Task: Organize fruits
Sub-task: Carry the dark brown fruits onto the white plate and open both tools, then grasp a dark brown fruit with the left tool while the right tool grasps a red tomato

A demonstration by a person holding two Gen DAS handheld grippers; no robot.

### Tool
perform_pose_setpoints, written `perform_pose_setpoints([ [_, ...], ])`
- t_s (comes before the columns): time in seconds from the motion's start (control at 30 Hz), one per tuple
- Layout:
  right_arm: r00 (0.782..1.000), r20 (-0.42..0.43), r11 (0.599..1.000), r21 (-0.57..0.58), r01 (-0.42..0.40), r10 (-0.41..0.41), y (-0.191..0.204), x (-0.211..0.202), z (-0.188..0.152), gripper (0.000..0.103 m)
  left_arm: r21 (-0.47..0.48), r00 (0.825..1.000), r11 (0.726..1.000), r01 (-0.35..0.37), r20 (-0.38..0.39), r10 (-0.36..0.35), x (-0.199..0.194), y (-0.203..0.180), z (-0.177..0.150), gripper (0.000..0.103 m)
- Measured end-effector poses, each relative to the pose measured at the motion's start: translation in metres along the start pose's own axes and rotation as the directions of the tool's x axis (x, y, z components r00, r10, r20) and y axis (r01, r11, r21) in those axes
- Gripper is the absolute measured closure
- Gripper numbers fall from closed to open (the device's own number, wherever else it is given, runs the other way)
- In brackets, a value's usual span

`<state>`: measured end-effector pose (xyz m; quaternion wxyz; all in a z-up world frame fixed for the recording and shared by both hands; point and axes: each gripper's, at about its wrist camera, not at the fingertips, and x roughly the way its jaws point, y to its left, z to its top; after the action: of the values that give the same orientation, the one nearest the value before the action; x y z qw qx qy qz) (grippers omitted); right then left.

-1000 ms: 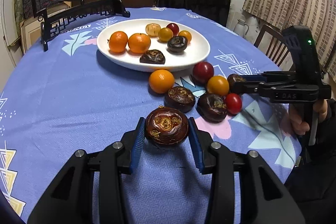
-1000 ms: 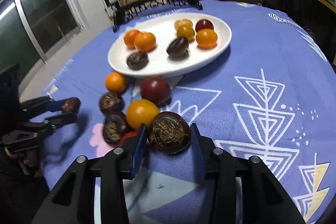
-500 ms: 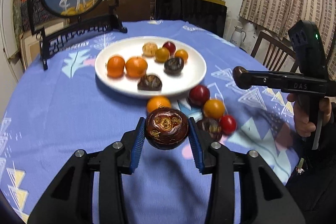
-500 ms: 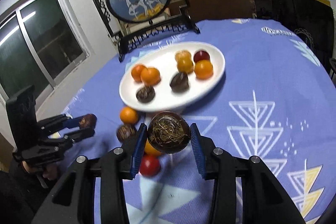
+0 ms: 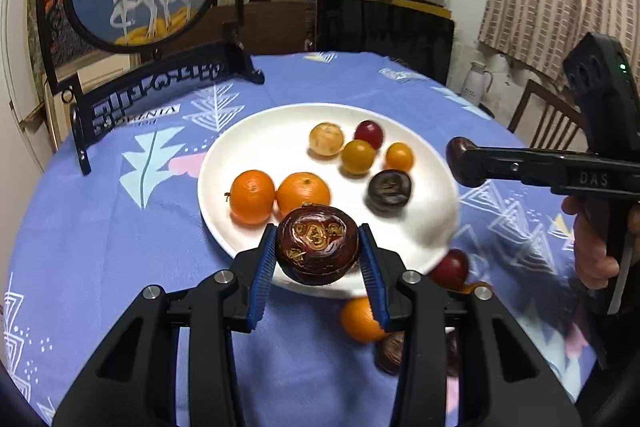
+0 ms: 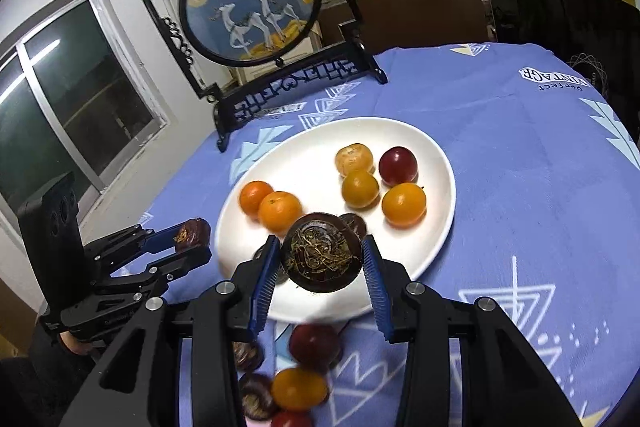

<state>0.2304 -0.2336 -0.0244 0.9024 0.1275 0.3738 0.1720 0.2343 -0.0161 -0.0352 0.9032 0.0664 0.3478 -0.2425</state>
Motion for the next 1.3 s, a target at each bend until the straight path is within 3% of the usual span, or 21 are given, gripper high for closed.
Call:
perform_pose_setpoints([
  [0.13, 1.0, -0.002, 0.999, 0.023, 0.022, -0.022, -0.013, 0.017, 0.002, 0.059, -0.029, 0.999, 1.0, -0.009, -0.045, 0.008, 0.022, 0.01, 0.002, 0.061],
  [0.17, 1.0, 0.003, 0.999, 0.036, 0.016, -0.016, -0.018, 0.018, 0.003, 0.059, -0.035, 0.999, 0.999, -0.013, -0.045, 0.011, 0.024, 0.012, 0.002, 0.056],
  [0.23, 1.0, 0.016, 0.998, 0.055, 0.013, -0.014, -0.024, 0.017, 0.002, 0.056, -0.044, 0.999, 0.999, -0.023, -0.031, 0.022, 0.022, 0.015, 0.001, 0.037],
  [0.27, 1.0, 0.02, 0.998, 0.064, 0.011, -0.012, -0.027, 0.015, 0.001, 0.056, -0.047, 1.0, 0.999, -0.022, -0.019, 0.021, 0.019, 0.015, 0.002, 0.035],
  [0.4, 1.0, 0.02, 0.995, 0.104, 0.001, -0.004, -0.036, 0.01, -0.007, 0.055, -0.049, 1.0, 0.999, -0.001, 0.0, 0.001, 0.006, 0.013, -0.002, 0.034],
  [0.6, 0.999, -0.023, 0.996, 0.088, -0.021, 0.023, -0.031, -0.001, -0.036, 0.055, 0.019, 0.998, 0.999, 0.033, -0.049, -0.032, -0.014, -0.005, -0.031, 0.034],
  [0.97, 0.99, -0.131, 0.992, -0.106, -0.073, 0.059, 0.026, -0.038, -0.108, 0.056, 0.043, 0.993, 0.997, 0.064, -0.101, -0.059, -0.049, -0.027, -0.084, 0.034],
  [1.1, 0.989, -0.147, 0.988, -0.15, -0.039, 0.017, 0.038, -0.038, -0.119, 0.056, 0.03, 0.992, 0.997, 0.071, -0.107, -0.068, -0.052, -0.032, -0.092, 0.034],
  [1.3, 0.983, -0.181, 0.994, -0.103, -0.034, 0.015, 0.031, -0.021, -0.12, 0.056, 0.044, 0.988, 0.994, 0.099, -0.123, -0.093, -0.052, -0.048, -0.099, 0.034],
])
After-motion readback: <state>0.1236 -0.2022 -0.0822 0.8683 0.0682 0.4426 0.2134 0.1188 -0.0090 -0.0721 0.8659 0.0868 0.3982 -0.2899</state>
